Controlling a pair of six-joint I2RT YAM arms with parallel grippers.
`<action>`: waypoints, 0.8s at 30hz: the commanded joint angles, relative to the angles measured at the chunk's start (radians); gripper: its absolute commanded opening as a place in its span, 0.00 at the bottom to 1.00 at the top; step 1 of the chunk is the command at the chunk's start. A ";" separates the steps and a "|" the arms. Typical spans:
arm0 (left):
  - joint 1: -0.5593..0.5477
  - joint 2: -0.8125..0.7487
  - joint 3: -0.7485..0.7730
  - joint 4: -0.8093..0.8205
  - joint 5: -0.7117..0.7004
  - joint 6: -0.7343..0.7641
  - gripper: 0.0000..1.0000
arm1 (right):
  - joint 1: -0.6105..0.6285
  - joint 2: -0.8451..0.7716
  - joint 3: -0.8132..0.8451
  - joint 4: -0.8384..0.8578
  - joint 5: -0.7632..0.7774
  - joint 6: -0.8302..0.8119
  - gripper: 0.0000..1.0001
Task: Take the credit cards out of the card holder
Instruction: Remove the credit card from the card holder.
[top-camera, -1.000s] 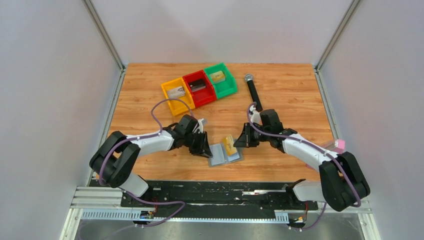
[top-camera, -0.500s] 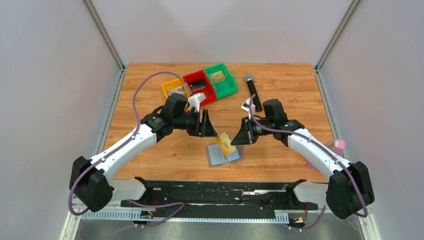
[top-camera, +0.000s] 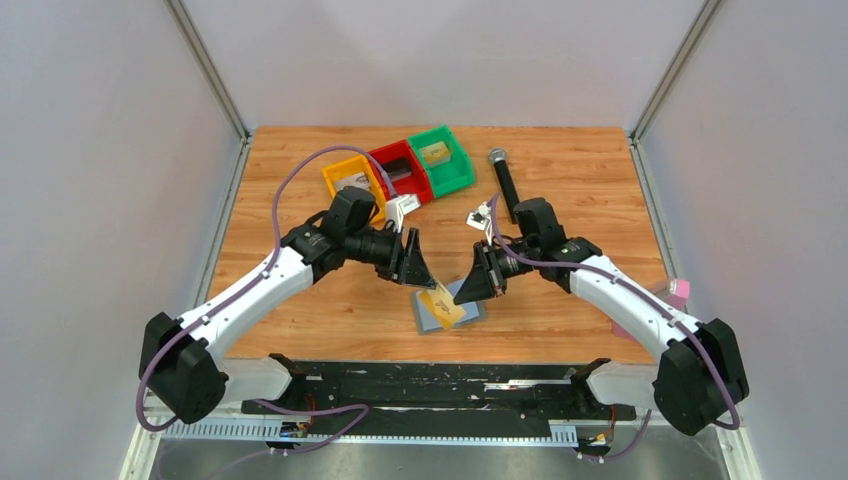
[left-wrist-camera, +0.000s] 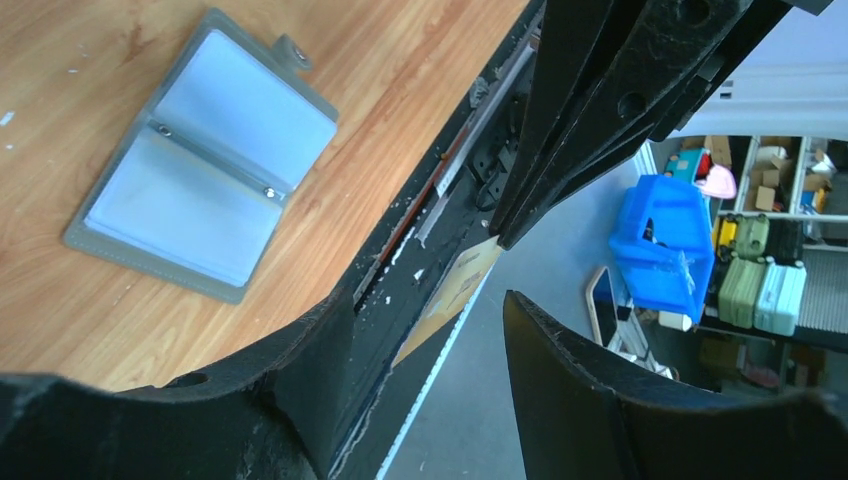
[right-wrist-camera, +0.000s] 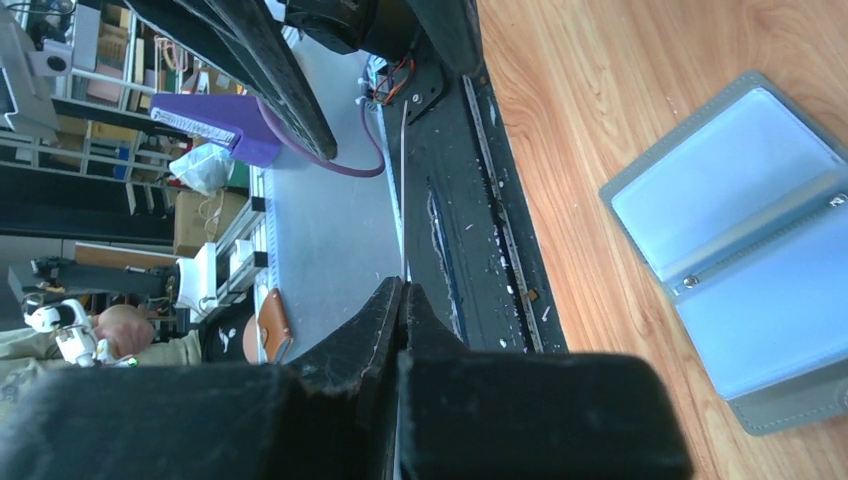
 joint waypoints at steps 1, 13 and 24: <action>0.001 0.020 0.010 0.033 0.095 0.030 0.62 | 0.017 0.030 0.055 0.026 -0.070 -0.026 0.00; 0.001 0.054 -0.043 0.140 0.177 -0.022 0.01 | 0.029 0.023 0.061 0.038 0.035 -0.001 0.02; 0.020 -0.016 -0.131 0.346 -0.001 -0.255 0.00 | 0.026 -0.222 -0.063 0.196 0.406 0.334 0.55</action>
